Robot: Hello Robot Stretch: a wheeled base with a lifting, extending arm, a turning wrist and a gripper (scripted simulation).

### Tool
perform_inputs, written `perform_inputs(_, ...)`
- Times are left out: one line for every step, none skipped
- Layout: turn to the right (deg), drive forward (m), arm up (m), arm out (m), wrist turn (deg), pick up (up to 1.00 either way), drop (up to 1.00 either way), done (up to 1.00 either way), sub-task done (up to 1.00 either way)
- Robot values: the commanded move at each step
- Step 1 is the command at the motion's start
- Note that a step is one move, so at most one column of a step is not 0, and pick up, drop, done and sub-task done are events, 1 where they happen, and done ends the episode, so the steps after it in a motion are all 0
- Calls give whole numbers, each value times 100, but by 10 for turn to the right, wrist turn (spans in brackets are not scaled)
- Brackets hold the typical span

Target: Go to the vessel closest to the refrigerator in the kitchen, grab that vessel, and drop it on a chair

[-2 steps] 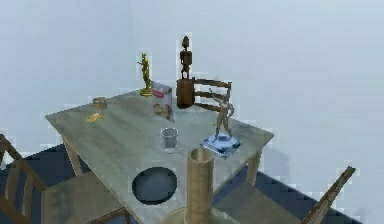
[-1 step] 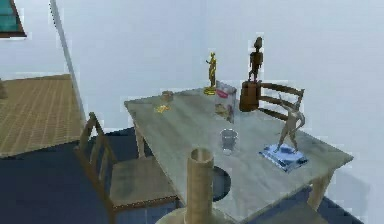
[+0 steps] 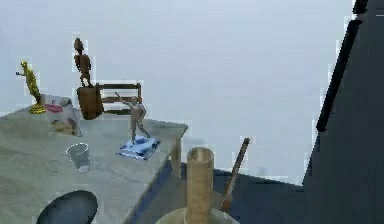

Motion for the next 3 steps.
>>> perform_inputs(450, 0, 0, 0, 0, 0, 0, 0, 0)
perform_inputs(150, 0, 0, 0, 0, 0, 0, 0, 0)
perform_inputs(-450, 0, 0, 0, 0, 0, 0, 0, 0)
